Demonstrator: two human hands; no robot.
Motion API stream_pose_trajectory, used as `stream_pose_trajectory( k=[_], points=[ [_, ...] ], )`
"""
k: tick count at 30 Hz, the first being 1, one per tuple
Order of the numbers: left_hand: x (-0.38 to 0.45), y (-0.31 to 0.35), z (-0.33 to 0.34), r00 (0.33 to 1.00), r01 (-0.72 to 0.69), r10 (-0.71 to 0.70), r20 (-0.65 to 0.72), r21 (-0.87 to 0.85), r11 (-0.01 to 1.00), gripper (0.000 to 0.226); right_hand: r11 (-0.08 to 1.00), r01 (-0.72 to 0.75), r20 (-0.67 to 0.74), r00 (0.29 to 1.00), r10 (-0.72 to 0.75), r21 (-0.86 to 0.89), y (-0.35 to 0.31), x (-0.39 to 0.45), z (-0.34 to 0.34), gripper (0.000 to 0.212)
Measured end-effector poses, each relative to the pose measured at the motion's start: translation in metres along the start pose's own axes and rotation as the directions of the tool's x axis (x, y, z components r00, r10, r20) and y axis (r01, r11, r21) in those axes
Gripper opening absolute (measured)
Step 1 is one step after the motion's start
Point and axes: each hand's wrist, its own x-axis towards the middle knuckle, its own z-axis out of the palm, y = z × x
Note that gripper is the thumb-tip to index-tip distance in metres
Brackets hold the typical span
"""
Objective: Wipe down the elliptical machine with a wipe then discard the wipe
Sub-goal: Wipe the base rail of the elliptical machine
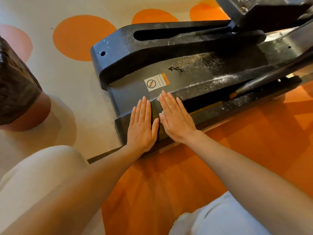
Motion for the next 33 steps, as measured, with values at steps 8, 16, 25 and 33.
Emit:
stream_pose_trajectory(
  k=[8, 16, 25, 33],
  points=[
    [-0.001, 0.000, 0.001, 1.000, 0.017, -0.017, -0.020, 0.001, 1.000, 0.066, 0.987, -0.134, 0.032, 0.991, 0.132, 0.086, 0.014, 0.007, -0.006, 0.058],
    [-0.001, -0.002, -0.001, 1.000, 0.020, -0.019, -0.013, 0.019, 1.000, 0.063, 0.965, -0.255, 0.075, 0.965, 0.250, 0.066, 0.029, 0.034, -0.017, 0.059],
    [-0.001, -0.002, -0.001, 1.000, 0.027, -0.027, 0.000, 0.016, 1.000, 0.064, 0.920, -0.370, 0.114, 0.927, 0.356, 0.131, 0.052, 0.031, -0.023, 0.061],
    [-0.002, -0.002, 0.000, 0.999, 0.033, -0.033, -0.008, 0.010, 0.999, 0.064, 0.909, -0.381, 0.092, 0.924, 0.370, 0.169, 0.064, 0.030, -0.020, 0.061]
  ],
)
